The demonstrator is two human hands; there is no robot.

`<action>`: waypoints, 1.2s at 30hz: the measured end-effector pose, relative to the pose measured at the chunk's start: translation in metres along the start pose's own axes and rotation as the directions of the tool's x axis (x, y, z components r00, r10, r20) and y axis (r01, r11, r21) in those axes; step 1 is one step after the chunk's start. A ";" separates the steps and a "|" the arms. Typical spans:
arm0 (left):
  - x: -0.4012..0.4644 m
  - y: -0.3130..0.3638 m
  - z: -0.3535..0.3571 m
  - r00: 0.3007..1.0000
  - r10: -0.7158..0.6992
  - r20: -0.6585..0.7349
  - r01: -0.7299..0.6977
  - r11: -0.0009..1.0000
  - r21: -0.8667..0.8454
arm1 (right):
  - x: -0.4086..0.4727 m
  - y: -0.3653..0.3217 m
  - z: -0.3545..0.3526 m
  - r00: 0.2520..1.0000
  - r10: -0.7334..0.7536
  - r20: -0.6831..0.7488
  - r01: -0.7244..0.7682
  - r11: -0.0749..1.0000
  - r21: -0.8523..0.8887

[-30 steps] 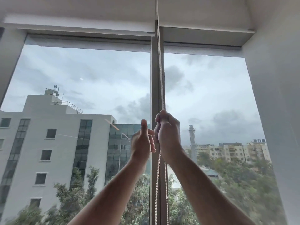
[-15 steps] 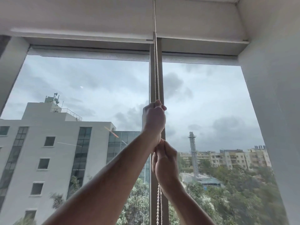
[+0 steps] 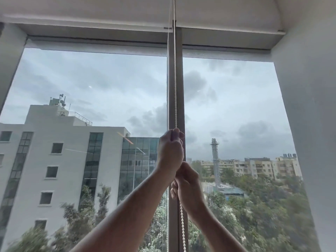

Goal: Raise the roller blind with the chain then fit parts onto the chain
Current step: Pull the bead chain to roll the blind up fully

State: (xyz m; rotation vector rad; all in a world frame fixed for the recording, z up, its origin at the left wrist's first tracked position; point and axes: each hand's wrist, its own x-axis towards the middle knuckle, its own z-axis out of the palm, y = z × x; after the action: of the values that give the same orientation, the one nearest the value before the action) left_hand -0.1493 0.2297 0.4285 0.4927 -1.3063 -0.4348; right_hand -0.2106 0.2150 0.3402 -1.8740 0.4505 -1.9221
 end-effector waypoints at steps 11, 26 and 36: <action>-0.070 -0.102 -0.020 0.994 -0.064 0.091 0.053 0.992 0.115 | -0.064 0.094 -0.017 0.993 0.114 0.030 -0.111 0.990 -0.087; -0.134 -0.242 -0.046 0.944 -0.288 0.161 0.264 0.953 0.151 | -0.135 0.202 -0.040 0.930 0.368 -0.020 -0.368 0.923 -0.111; -0.174 -0.308 -0.061 0.899 -0.387 0.208 0.355 0.919 0.175 | -0.184 0.260 -0.046 0.877 0.479 -0.031 -0.477 0.863 -0.166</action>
State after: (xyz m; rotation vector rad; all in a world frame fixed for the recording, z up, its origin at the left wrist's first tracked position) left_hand -0.1346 0.0815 0.1025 0.8302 -1.4826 -0.7475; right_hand -0.2374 0.0815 0.0481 -1.6625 1.0011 -1.5740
